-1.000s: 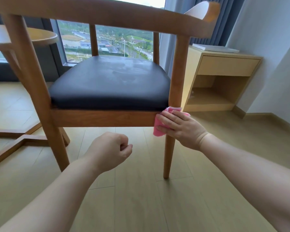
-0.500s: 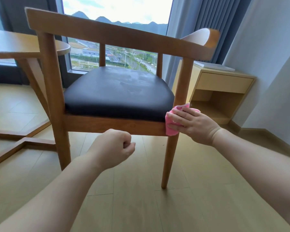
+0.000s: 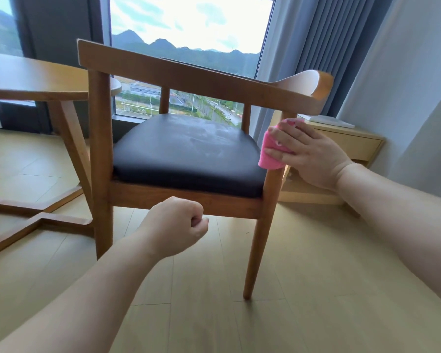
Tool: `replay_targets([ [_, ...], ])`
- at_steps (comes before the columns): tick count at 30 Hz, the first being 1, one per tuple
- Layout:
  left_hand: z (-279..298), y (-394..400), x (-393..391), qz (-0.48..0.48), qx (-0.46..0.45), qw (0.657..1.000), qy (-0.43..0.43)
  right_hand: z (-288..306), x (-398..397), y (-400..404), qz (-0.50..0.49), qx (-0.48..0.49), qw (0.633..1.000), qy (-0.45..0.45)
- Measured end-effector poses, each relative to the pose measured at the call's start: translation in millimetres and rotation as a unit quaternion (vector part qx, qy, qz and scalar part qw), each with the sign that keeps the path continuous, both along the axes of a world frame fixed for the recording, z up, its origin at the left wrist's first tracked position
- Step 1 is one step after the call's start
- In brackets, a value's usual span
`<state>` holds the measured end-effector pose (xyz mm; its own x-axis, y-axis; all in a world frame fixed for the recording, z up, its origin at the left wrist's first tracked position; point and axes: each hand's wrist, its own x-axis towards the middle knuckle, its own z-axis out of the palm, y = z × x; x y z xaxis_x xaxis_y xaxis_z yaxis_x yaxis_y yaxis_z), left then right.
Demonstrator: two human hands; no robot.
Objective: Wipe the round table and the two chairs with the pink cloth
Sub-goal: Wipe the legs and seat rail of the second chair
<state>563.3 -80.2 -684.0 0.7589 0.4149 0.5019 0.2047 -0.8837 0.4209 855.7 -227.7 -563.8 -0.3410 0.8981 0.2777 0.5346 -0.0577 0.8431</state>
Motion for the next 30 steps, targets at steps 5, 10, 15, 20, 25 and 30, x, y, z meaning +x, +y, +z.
replay_targets([
  [5,4.2,-0.8,-1.6,-0.001,-0.007,1.0,-0.003,10.0,-7.4,0.0,-0.008,0.006,1.0,0.019],
  [10,4.9,-0.7,-4.3,0.003,0.001,1.0,-0.004,-3.4,-18.1,0.4,-0.032,0.033,0.996,0.076],
  [15,3.2,1.5,-8.9,0.01,0.002,1.0,0.001,-32.9,-22.7,-3.4,-0.034,0.027,0.992,0.121],
  [20,-3.3,0.2,-9.0,0.006,-0.006,1.0,0.017,-89.3,-24.6,-14.7,-0.016,0.02,0.99,0.138],
  [25,-11.0,-2.0,-8.7,0.002,-0.008,0.999,0.031,-135.7,-24.8,-23.6,-0.016,-0.016,0.987,0.159],
  [30,-14.5,-4.1,-6.1,0.004,-0.016,0.999,0.039,-143.7,-31.8,-22.9,-0.019,-0.042,0.983,0.179],
])
